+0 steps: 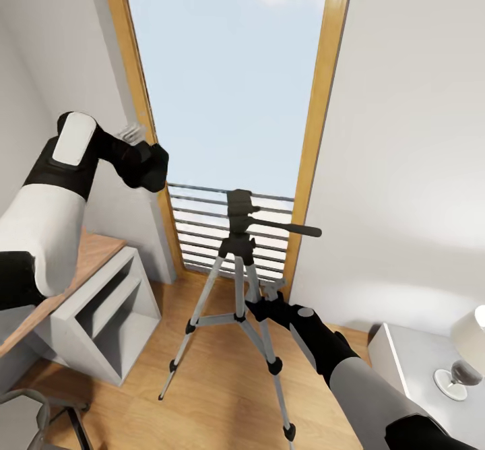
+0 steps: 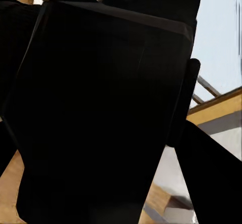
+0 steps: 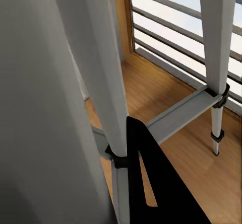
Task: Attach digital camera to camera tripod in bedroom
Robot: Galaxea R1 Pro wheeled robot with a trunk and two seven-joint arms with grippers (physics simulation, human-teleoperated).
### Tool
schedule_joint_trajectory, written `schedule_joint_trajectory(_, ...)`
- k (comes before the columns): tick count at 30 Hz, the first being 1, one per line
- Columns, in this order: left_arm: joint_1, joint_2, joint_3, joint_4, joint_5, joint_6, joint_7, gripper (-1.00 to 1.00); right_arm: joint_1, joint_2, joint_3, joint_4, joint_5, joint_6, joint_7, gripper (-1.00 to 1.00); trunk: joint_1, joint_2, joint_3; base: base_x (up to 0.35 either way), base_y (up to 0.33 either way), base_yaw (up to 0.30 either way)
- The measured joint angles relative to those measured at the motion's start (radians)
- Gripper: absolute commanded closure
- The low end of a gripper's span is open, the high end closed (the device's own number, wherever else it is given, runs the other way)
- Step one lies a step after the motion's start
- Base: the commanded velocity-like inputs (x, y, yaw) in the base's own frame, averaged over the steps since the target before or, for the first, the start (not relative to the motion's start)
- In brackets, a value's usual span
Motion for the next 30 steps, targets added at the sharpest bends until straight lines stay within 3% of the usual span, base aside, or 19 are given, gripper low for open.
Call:
schedule_joint_trajectory(5,-0.162,-0.037,0.000,0.118,0.018,0.001,0.002,1.00,0.000,0.000,0.000,-0.001,-0.001,0.000,0.001,1.00,0.000,0.000,0.000,0.000,0.000,0.000)
schedule_joint_trajectory(10,-0.229,-0.088,-0.006,0.154,0.013,0.005,0.009,1.00,0.000,0.000,0.000,-0.001,-0.001,0.000,0.001,1.00,0.000,0.000,0.000,0.000,0.000,0.000)
schedule_joint_trajectory(20,-0.245,-0.162,-0.013,0.132,0.013,0.006,0.019,1.00,0.000,0.000,0.000,0.000,-0.001,0.000,0.000,1.00,0.000,0.000,0.000,0.000,0.000,0.000)
schedule_joint_trajectory(30,-0.244,-0.193,-0.014,0.130,0.011,0.005,0.018,1.00,0.000,0.000,-0.001,0.000,-0.001,0.000,-0.001,1.00,0.000,0.000,0.000,0.000,0.000,0.000)
